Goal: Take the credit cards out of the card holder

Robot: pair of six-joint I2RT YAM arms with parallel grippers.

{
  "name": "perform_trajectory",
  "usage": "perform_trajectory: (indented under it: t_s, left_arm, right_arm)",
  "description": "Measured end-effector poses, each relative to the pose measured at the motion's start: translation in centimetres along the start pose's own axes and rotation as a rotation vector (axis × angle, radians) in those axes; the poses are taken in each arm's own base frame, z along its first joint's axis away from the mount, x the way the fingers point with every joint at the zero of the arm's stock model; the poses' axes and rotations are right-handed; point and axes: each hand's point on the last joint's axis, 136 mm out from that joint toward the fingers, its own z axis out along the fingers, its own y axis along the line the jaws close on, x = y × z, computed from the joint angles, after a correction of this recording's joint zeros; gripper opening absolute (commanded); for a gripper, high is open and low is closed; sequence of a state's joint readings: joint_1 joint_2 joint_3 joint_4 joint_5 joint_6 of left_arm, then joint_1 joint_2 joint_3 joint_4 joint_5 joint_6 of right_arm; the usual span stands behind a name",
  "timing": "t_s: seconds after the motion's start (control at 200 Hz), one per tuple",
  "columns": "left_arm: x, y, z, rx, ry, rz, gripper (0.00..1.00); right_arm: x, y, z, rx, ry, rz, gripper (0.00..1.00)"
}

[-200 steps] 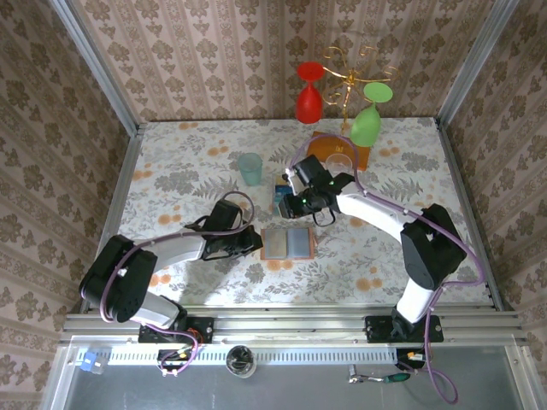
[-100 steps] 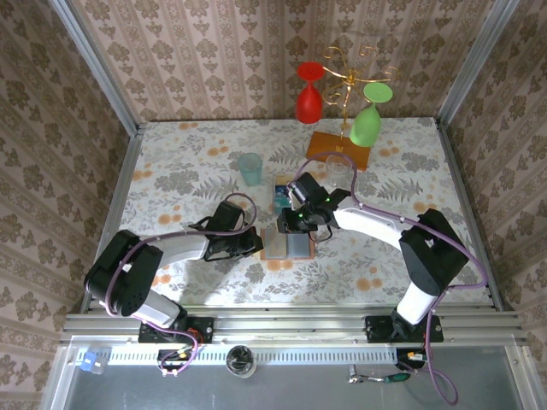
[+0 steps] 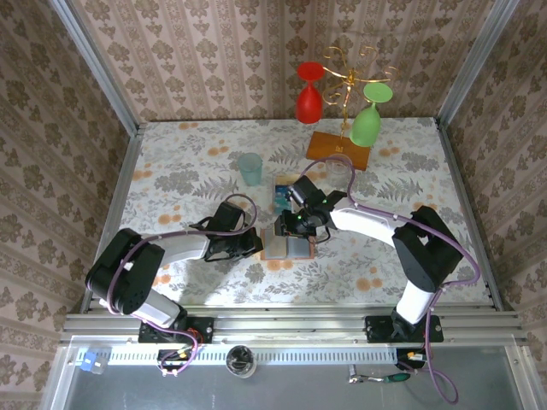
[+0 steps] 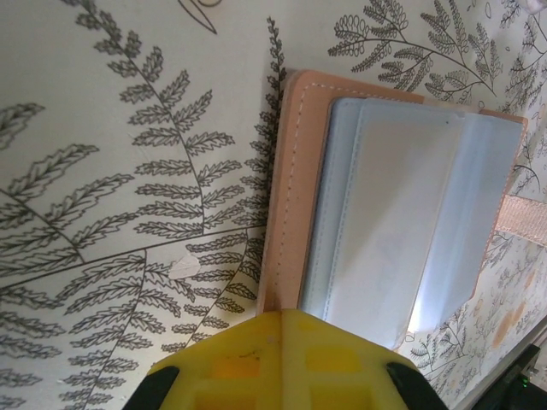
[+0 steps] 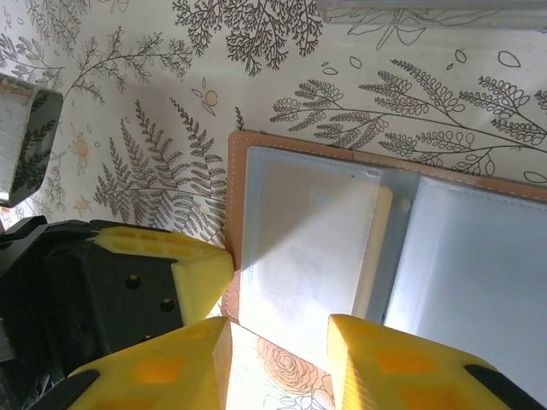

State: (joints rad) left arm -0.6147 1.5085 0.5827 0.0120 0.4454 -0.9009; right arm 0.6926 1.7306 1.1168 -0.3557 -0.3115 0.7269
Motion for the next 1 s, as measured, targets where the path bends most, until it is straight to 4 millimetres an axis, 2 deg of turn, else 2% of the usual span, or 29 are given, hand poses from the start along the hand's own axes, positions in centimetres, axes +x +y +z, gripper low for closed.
perform_trajectory:
  t_s: [0.71,0.835,1.0]
  left_arm:
    - [0.2,0.2,0.1,-0.003,0.005,-0.002,0.02]
    - [0.2,0.2,0.1,-0.002,0.005,-0.002,0.02]
    - [0.2,0.2,0.1,-0.002,0.005,-0.002,0.02]
  right_arm:
    - [2.2,-1.1,3.5,0.025,0.104,0.05,0.38]
    - [2.1,-0.9,3.9,0.023,0.111,0.05,0.33]
    - [2.1,-0.5,4.0,0.016,0.115,0.058,0.31]
